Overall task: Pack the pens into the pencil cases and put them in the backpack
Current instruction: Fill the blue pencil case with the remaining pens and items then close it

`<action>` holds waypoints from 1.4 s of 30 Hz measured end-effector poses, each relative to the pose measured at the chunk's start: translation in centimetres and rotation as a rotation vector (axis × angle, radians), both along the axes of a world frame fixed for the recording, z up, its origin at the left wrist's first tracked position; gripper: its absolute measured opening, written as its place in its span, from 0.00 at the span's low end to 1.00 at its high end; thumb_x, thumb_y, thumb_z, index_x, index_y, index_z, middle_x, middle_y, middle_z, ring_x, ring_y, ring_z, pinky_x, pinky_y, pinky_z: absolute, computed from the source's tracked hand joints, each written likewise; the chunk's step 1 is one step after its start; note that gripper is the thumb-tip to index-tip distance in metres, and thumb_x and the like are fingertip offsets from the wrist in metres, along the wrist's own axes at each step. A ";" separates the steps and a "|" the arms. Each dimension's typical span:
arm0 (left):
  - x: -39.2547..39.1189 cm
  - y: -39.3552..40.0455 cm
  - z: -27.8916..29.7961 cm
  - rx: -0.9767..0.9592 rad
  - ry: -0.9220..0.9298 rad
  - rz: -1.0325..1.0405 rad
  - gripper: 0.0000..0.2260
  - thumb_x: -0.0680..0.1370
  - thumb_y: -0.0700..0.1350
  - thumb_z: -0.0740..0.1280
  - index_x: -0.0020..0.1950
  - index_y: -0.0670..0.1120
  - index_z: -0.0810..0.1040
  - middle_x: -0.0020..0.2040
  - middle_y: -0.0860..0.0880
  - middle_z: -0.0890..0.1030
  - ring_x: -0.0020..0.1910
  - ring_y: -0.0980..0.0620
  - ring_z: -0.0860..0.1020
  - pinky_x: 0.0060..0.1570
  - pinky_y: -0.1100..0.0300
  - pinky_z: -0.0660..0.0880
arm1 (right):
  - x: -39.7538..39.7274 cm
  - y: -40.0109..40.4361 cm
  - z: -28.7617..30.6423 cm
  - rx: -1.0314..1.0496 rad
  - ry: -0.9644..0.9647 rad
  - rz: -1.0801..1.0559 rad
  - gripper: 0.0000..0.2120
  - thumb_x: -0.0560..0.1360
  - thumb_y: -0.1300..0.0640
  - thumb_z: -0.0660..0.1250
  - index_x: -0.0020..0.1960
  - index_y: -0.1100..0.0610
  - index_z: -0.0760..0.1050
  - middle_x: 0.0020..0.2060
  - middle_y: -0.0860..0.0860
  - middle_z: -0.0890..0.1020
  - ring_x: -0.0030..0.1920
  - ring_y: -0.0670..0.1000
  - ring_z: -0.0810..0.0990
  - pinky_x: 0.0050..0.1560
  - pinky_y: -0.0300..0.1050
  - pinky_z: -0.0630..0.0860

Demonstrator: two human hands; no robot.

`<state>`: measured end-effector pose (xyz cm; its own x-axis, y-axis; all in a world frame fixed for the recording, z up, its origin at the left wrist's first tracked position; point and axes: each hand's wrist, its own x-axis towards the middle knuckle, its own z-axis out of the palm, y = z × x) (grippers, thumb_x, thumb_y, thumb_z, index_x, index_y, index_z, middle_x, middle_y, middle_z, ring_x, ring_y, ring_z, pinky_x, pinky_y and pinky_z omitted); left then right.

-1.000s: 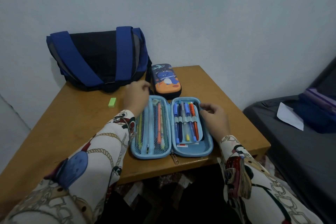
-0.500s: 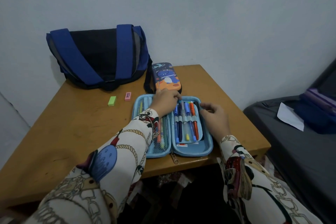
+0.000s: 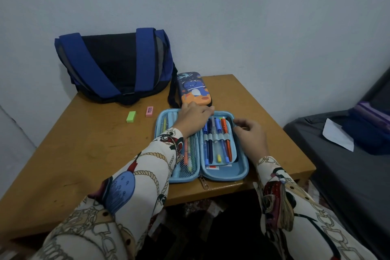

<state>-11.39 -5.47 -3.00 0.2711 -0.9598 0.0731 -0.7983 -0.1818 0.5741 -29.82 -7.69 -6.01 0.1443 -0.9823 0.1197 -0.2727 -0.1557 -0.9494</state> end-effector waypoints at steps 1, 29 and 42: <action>-0.1 0.1 0.1 0.030 -0.034 -0.014 0.21 0.81 0.62 0.49 0.62 0.59 0.78 0.62 0.45 0.71 0.69 0.44 0.60 0.69 0.46 0.58 | 0.0 0.0 0.0 0.000 0.005 0.001 0.08 0.76 0.57 0.67 0.54 0.51 0.80 0.50 0.50 0.81 0.50 0.47 0.80 0.48 0.44 0.78; 0.1 1.0 0.0 -0.103 0.022 -0.058 0.10 0.77 0.60 0.64 0.49 0.58 0.81 0.52 0.52 0.71 0.63 0.49 0.63 0.63 0.51 0.63 | -0.1 0.0 -0.1 -0.007 0.027 0.008 0.07 0.76 0.55 0.67 0.53 0.49 0.79 0.52 0.51 0.80 0.51 0.48 0.80 0.50 0.46 0.79; -0.6 1.2 0.4 -0.054 -0.250 -0.149 0.17 0.79 0.64 0.55 0.63 0.63 0.76 0.69 0.50 0.66 0.71 0.48 0.57 0.68 0.49 0.55 | -0.1 0.2 0.0 -0.011 0.029 0.012 0.07 0.74 0.55 0.67 0.52 0.48 0.79 0.51 0.51 0.81 0.51 0.49 0.80 0.54 0.53 0.80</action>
